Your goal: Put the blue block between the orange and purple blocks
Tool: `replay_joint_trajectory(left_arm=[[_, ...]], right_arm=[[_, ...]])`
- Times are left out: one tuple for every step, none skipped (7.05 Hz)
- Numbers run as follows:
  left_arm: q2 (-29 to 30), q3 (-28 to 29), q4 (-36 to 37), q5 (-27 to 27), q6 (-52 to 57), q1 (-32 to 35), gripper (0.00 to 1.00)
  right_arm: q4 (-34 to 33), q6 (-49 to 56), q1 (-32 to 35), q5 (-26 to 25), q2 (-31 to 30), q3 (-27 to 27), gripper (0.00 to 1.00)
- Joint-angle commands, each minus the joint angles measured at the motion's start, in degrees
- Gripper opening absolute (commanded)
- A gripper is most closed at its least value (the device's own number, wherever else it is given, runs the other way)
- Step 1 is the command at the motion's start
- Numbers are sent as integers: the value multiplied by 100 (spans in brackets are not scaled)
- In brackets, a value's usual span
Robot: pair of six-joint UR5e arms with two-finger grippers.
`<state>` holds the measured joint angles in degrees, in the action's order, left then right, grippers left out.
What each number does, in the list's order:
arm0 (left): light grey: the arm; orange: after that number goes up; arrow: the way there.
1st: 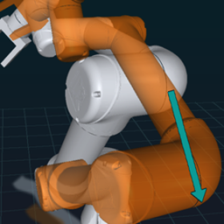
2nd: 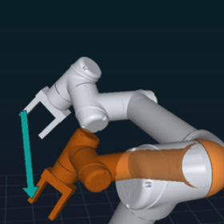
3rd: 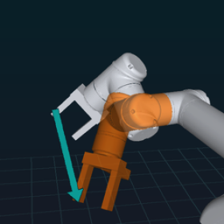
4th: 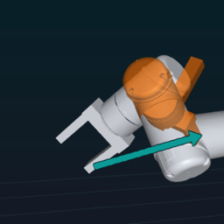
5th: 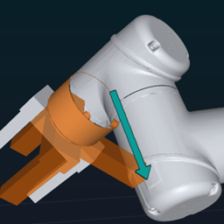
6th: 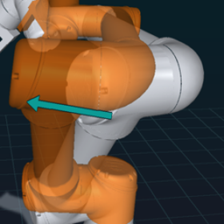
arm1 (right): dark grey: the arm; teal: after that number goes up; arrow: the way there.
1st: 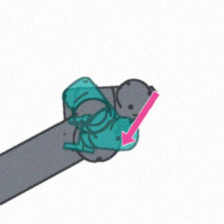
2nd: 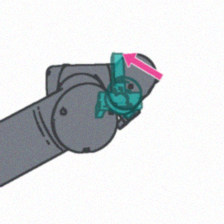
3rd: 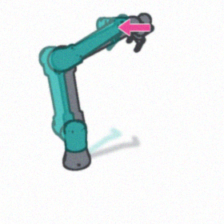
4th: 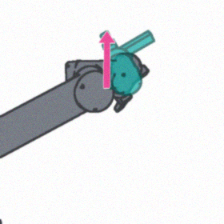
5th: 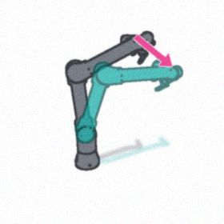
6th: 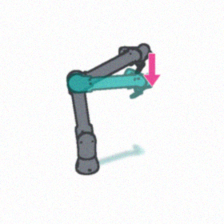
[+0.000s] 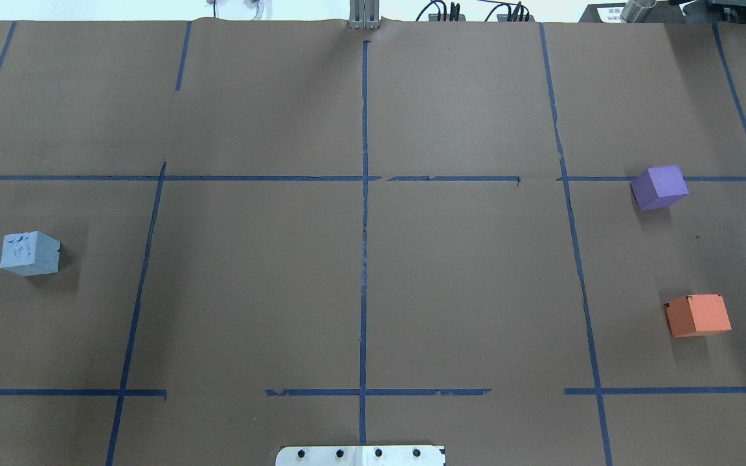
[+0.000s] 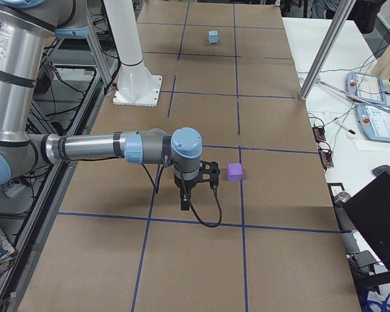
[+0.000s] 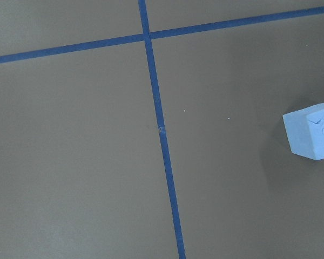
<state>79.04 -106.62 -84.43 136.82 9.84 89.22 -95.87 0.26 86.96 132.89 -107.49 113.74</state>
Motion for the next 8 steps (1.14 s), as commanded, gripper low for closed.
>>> replay_joint_trajectory(left_arm=[[6,0,-91,3,-44,-28,100],[6,9,-99,11,-18,-28,100],[6,9,-108,20,0,-28,100],[6,-26,-100,46,-17,-28,100],[6,18,-39,55,-43,-37,100],[6,96,-55,47,-44,-37,100],[6,88,-82,55,-87,-219,100],[24,71,-108,38,-566,-552,100]], right_arm=[[24,10,-38,0,9,26,100],[251,1,-64,-9,0,17,100],[366,1,-65,-9,0,-9,100],[367,10,-91,-17,0,-27,100],[376,10,-108,-9,0,-27,100],[367,18,-143,0,0,-27,100],[367,10,-222,-9,0,-27,100],[376,10,-232,0,0,-27,100]])
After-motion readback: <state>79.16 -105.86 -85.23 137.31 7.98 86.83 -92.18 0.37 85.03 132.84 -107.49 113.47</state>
